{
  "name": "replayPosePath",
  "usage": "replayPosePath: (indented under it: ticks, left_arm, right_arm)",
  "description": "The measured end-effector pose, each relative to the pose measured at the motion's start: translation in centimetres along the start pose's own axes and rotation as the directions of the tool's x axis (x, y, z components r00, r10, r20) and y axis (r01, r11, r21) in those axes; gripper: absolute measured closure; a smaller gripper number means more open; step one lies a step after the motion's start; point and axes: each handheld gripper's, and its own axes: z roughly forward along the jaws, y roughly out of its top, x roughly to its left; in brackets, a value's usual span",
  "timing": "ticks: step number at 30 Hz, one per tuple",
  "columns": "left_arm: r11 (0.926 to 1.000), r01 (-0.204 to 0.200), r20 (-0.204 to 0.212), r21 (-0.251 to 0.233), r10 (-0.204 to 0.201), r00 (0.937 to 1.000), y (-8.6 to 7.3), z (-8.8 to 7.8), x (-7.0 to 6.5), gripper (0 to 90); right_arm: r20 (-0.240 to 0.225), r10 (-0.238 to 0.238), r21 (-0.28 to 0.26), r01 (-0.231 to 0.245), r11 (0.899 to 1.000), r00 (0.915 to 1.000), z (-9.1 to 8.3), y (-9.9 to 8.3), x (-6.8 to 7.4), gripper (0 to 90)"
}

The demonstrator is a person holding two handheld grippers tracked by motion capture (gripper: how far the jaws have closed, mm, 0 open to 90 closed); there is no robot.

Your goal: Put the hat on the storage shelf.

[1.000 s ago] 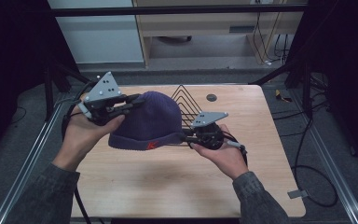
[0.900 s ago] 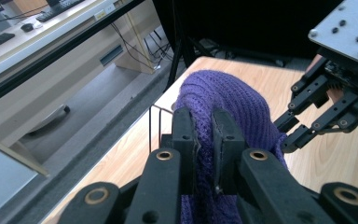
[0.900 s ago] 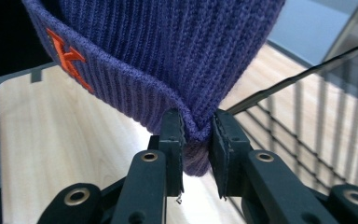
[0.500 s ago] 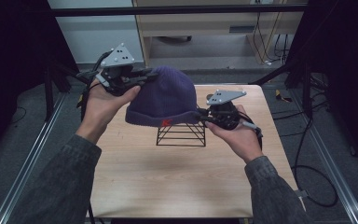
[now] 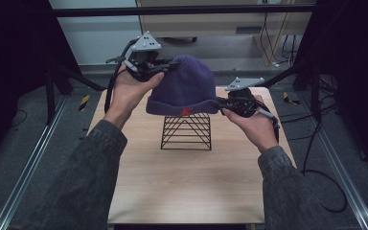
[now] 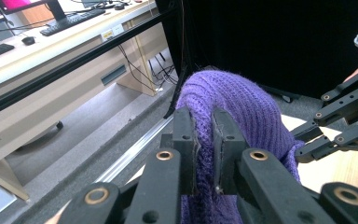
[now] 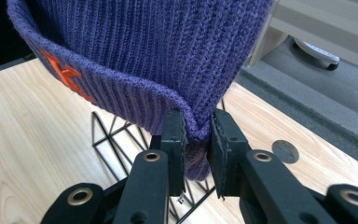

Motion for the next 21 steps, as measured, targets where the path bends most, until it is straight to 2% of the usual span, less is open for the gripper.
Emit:
replayPosePath:
  ticks: [5, 10, 12, 17, 21]
  left_arm:
    - [1.0, -0.001, -0.001, 0.009, 0.001, 1.0, -0.2, 1.1, 0.2, 81.6]
    - [0.9995, -0.009, 0.018, 0.029, 0.008, 0.9998, -1.5, 2.6, -0.1, 81.5]
    - [0.9991, 0.004, 0.02, 0.043, -0.005, 0.9998, -2.2, 3.0, -0.1, 81.6]
    - [0.9975, 0.015, 0.006, 0.069, -0.015, 0.9999, -2.9, 3.5, 0.2, 81.6]
    - [0.9976, 0.021, 0.013, 0.066, -0.022, 0.9997, -3.6, 3.8, 0.2, 81.6]
  right_arm:
    - [0.008, 0.006, 0.002, -0.006, 1.0, 1.0, 0.0, -0.2, -0.5, 76.7]
    - [0.007, -0.013, 0.058, 0.012, 0.998, 0.9999, 1.1, -1.2, -0.3, 76.7]
    - [0.001, -0.014, 0.077, 0.014, 0.997, 0.9999, 1.5, -1.7, -0.2, 76.8]
    - [0.007, -0.005, 0.107, 0.004, 0.994, 1.0, 2.1, -2.3, -0.2, 77.0]
    - [0.002, -0.016, 0.128, 0.015, 0.992, 0.9999, 2.3, -2.5, 0.0, 77.0]
